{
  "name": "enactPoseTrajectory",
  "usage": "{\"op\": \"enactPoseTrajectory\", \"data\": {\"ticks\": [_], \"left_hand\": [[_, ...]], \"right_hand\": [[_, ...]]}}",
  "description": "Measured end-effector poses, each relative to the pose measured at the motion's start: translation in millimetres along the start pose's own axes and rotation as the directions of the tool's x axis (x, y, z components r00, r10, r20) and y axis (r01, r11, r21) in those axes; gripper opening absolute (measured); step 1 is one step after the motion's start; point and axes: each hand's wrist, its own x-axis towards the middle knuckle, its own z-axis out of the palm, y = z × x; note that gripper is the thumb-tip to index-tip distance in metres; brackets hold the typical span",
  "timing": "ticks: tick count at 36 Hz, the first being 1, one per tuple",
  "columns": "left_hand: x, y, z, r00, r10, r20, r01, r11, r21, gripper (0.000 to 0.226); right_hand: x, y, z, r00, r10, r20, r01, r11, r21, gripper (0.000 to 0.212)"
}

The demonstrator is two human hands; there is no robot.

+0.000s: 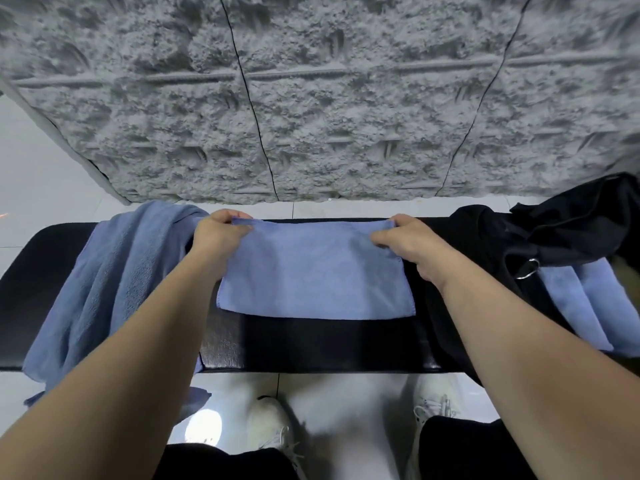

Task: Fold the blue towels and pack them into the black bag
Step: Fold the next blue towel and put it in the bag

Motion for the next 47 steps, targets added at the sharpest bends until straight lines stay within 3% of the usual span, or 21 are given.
{"op": "enactPoseTrajectory", "data": {"ticks": [5, 7, 11, 14, 17, 20, 24, 28, 32, 34, 39, 43, 47], "left_hand": [[13, 15, 10, 0.997, 0.053, -0.053, -0.051, 0.998, 0.043, 0.025], [18, 23, 16, 0.993, 0.099, -0.063, -0.096, 0.994, 0.053, 0.027], [26, 36, 32, 0.968, 0.25, -0.037, -0.246, 0.966, 0.084, 0.027], [28, 47, 46, 0.942, 0.336, 0.013, -0.336, 0.936, 0.103, 0.018], [33, 55, 66, 0.926, 0.371, 0.072, -0.377, 0.921, 0.1, 0.019], [36, 58, 86, 0.895, 0.422, 0.144, -0.442, 0.881, 0.167, 0.022], [20, 55, 93, 0.882, 0.442, 0.162, -0.471, 0.84, 0.269, 0.033], [0, 35, 79, 0.927, 0.369, -0.063, -0.305, 0.842, 0.445, 0.031], [-15, 13, 56, 0.97, 0.104, -0.218, -0.012, 0.922, 0.386, 0.038], [-19, 2, 47, 0.967, 0.037, -0.251, 0.054, 0.937, 0.346, 0.039], [-18, -8, 42, 0.98, 0.037, -0.197, -0.02, 0.996, 0.085, 0.019], [-5, 4, 47, 0.995, -0.043, -0.086, 0.032, 0.991, -0.127, 0.027], [8, 15, 61, 0.999, -0.048, 0.008, 0.048, 0.977, -0.206, 0.037]], "right_hand": [[4, 1, 0, 0.995, -0.083, -0.054, 0.071, 0.98, -0.185, 0.012], [4, 3, -2, 0.997, -0.07, -0.037, 0.054, 0.943, -0.329, 0.021], [-2, -2, -6, 0.997, 0.017, 0.075, 0.028, 0.826, -0.564, 0.042], [-11, -7, -9, 0.961, 0.157, 0.226, 0.035, 0.746, -0.665, 0.043], [-15, -6, -9, 0.933, 0.211, 0.29, 0.058, 0.709, -0.703, 0.046], [-14, -7, -8, 0.946, 0.163, 0.279, 0.054, 0.772, -0.633, 0.056], [-16, -6, -3, 0.968, 0.07, 0.243, 0.063, 0.865, -0.497, 0.03], [-17, -7, 2, 0.98, 0.037, 0.194, 0.058, 0.885, -0.463, 0.019], [-19, -6, 4, 0.981, 0.04, 0.188, 0.052, 0.888, -0.457, 0.016], [-22, -6, 5, 0.977, 0.061, 0.204, 0.042, 0.886, -0.462, 0.015], [-31, -7, 3, 0.928, 0.161, 0.337, 0.002, 0.901, -0.435, 0.008], [-32, -2, 4, 0.894, 0.213, 0.394, -0.05, 0.921, -0.386, 0.011], [-26, 1, 2, 0.895, 0.216, 0.391, -0.07, 0.933, -0.354, 0.013]]}}
